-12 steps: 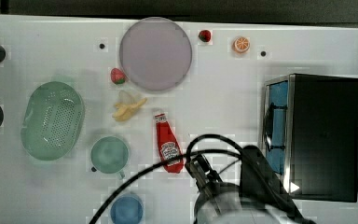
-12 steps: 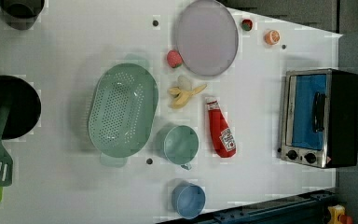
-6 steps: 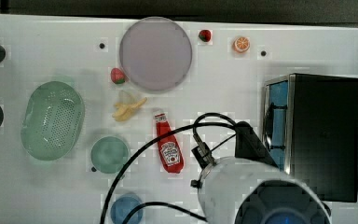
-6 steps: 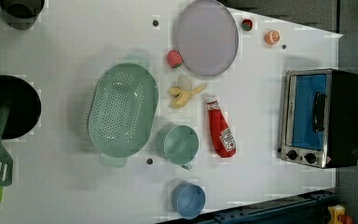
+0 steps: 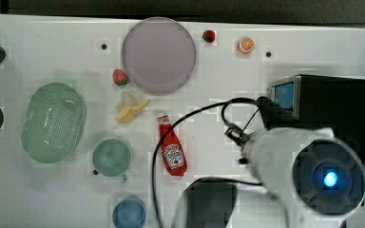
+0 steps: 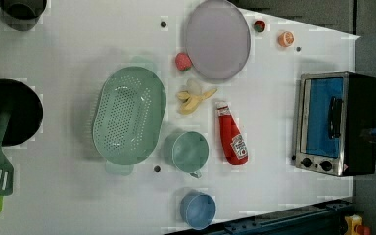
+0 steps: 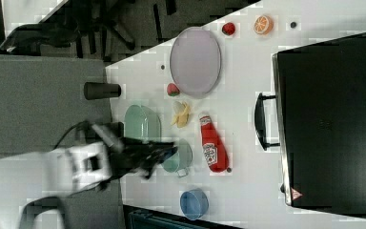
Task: Flap open oven.
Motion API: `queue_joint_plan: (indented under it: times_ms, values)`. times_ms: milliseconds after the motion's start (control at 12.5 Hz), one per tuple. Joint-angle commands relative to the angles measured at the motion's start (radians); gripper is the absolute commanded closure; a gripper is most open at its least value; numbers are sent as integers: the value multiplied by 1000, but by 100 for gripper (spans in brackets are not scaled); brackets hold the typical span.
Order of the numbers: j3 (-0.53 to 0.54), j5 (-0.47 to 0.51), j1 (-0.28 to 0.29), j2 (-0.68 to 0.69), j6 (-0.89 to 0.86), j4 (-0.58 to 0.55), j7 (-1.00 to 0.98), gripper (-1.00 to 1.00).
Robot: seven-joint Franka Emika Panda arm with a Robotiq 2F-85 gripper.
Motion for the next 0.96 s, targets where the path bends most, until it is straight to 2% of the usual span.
queue_joint_plan:
  times_ms: [80, 240, 400, 960]
  values:
    - [-105, -10, -41, 83, 110, -23, -481, 65]
    - [-165, -9, -43, 153, 231, -22, -712, 65]
    - [-206, -9, -45, 221, 329, -22, -838, 65]
    - [-226, -1, -48, 398, 430, -23, -839, 65]
